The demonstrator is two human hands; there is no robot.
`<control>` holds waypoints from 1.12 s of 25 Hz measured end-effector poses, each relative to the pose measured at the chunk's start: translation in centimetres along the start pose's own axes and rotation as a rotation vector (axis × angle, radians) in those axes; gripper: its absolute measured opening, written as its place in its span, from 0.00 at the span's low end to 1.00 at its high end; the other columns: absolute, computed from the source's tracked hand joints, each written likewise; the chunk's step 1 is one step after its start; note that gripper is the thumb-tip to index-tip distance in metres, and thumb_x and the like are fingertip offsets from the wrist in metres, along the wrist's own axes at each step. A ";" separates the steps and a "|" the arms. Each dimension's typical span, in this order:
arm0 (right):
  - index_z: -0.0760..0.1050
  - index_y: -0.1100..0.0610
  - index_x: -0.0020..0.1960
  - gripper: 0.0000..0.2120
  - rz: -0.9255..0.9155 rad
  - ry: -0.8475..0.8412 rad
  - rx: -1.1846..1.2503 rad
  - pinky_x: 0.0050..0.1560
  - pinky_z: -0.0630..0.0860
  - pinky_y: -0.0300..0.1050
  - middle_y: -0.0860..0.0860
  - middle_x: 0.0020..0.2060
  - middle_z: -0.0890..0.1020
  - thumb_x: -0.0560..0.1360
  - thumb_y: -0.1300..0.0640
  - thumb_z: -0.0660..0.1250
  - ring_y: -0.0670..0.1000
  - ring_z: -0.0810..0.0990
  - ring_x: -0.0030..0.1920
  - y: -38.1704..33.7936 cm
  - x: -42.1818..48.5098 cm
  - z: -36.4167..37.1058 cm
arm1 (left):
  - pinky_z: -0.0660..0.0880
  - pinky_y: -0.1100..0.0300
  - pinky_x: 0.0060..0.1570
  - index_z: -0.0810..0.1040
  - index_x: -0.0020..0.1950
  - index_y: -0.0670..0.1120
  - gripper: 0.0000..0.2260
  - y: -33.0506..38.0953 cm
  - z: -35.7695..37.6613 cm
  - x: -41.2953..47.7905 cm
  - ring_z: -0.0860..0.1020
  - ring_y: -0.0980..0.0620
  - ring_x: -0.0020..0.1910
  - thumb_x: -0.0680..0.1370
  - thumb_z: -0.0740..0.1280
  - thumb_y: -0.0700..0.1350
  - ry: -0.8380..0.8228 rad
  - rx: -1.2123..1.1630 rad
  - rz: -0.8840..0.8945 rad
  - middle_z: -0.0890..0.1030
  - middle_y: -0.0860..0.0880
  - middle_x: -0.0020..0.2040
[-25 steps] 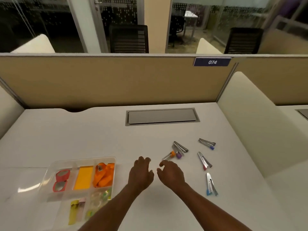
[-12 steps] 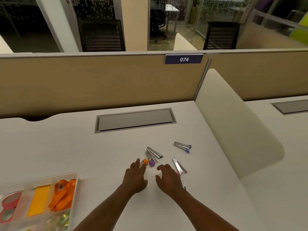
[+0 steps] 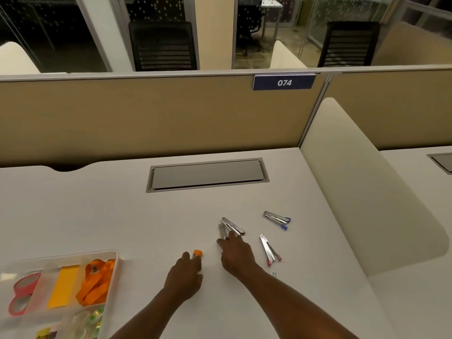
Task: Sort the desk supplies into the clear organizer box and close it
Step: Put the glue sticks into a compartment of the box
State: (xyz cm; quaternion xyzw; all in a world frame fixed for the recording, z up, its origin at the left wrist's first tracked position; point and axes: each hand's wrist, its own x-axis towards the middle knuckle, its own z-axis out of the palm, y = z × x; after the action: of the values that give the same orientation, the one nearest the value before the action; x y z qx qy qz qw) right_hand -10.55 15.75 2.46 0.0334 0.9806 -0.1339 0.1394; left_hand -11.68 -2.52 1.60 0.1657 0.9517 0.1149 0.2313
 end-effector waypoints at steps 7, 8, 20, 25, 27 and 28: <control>0.68 0.52 0.60 0.12 -0.007 -0.001 0.105 0.48 0.73 0.49 0.55 0.53 0.76 0.77 0.59 0.57 0.59 0.79 0.52 -2.4 0.0 0.0 | 0.66 0.59 0.35 0.68 0.38 0.49 0.07 -2.0 -1.3 -1.6 0.73 0.48 0.38 0.73 0.65 0.41 0.081 -0.412 -0.260 0.74 0.51 0.36; 0.68 0.52 0.57 0.10 0.001 -0.008 0.153 0.47 0.73 0.48 0.55 0.51 0.78 0.76 0.59 0.58 0.59 0.80 0.50 -3.1 -0.2 -0.1 | 0.68 0.58 0.35 0.69 0.40 0.45 0.05 -2.5 -1.6 -2.0 0.74 0.47 0.36 0.72 0.65 0.39 0.081 -0.566 -0.316 0.77 0.48 0.37; 0.79 0.55 0.48 0.07 0.100 -0.045 0.942 0.46 0.83 0.48 0.48 0.47 0.83 0.72 0.55 0.72 0.52 0.82 0.48 -14.8 -3.0 -0.3 | 0.81 0.51 0.45 0.70 0.63 0.49 0.18 -10.9 -5.9 -9.7 0.83 0.44 0.44 0.75 0.63 0.35 0.208 -1.151 -0.417 0.79 0.39 0.50; 0.75 0.52 0.52 0.10 0.009 -0.108 1.026 0.42 0.85 0.48 0.56 0.49 0.81 0.72 0.61 0.68 0.56 0.85 0.45 -22.9 -3.7 0.7 | 0.79 0.54 0.38 0.73 0.55 0.48 0.11 -16.8 -7.7 -13.8 0.84 0.45 0.40 0.74 0.66 0.41 0.271 -1.167 -0.387 0.81 0.40 0.48; 0.73 0.50 0.55 0.12 -0.048 -0.151 0.960 0.38 0.84 0.48 0.56 0.46 0.82 0.73 0.58 0.69 0.54 0.85 0.40 -26.6 -3.8 1.5 | 0.76 0.54 0.35 0.74 0.53 0.47 0.11 -19.8 -8.3 -15.4 0.82 0.47 0.36 0.72 0.67 0.45 0.314 -1.168 -0.428 0.83 0.41 0.43; 0.72 0.50 0.55 0.13 -0.082 -0.168 0.903 0.35 0.83 0.47 0.55 0.45 0.82 0.73 0.56 0.70 0.53 0.85 0.38 -28.3 -3.8 1.9 | 0.75 0.54 0.35 0.75 0.52 0.47 0.11 -21.3 -8.4 -16.1 0.80 0.48 0.35 0.71 0.67 0.45 0.336 -1.163 -0.455 0.83 0.42 0.41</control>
State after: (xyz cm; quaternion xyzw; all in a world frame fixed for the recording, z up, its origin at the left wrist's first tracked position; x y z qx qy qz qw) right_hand -9.32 -12.13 8.93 0.0412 0.8099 -0.5554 0.1843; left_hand -7.80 -29.16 9.04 -0.2129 0.7686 0.5844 0.1499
